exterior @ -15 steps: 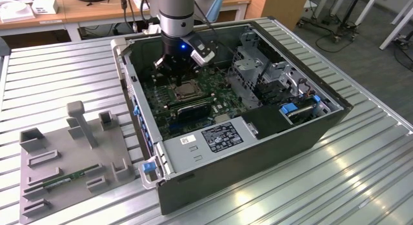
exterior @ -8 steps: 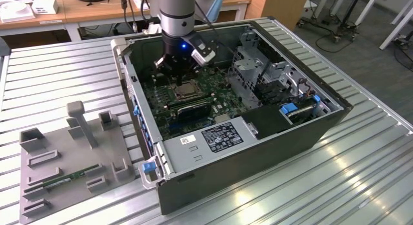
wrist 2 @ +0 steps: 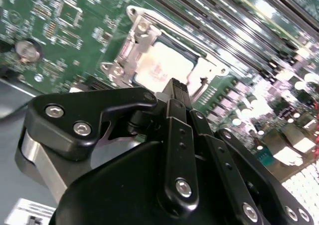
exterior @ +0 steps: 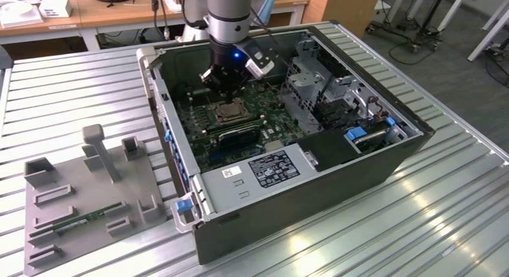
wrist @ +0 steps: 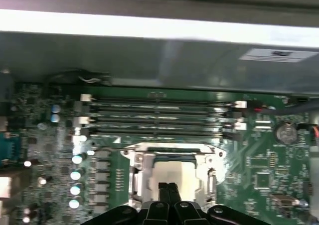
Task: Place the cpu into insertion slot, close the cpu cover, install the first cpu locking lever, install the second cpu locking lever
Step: 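Close the cpu cover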
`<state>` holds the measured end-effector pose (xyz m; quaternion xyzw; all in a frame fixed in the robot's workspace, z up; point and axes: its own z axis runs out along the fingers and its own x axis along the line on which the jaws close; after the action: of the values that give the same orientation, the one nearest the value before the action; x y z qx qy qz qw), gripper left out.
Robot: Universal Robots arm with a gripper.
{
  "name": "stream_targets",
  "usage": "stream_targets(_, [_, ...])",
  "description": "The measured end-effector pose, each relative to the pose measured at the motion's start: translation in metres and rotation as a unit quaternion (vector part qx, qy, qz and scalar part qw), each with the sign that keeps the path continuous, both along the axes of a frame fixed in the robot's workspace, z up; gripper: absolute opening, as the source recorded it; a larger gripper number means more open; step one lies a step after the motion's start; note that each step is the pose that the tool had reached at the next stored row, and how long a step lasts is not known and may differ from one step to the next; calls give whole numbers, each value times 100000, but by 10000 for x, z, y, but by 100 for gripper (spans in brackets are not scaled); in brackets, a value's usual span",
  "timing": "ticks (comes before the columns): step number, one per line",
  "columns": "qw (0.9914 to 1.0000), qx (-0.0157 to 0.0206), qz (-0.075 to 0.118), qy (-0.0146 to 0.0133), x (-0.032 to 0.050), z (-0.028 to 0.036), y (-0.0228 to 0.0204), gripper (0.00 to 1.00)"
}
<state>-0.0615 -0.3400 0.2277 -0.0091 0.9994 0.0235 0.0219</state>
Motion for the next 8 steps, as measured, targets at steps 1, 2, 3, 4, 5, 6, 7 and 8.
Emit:
stream_targets(1, [100000, 2, -9, -2, 29, 0, 0, 11])
stream_targets(2, [100000, -2, -5, 1, 56, 0, 0, 11])
stream_targets(3, [100000, -2, 1, 0, 83, 0, 0, 11])
stream_targets(4, [100000, -2, 2, 1, 103, 0, 0, 11])
stream_targets(5, [100000, -1, 3, 4, 110, 0, -1, 11])
stream_targets(6, [100000, 1, 1, 1, 109, 0, -1, 11])
stream_targets(7, [100000, 0, -5, 0, 110, 0, -1, 11])
stream_targets(8, [100000, -1, -6, 0, 110, 0, 0, 11])
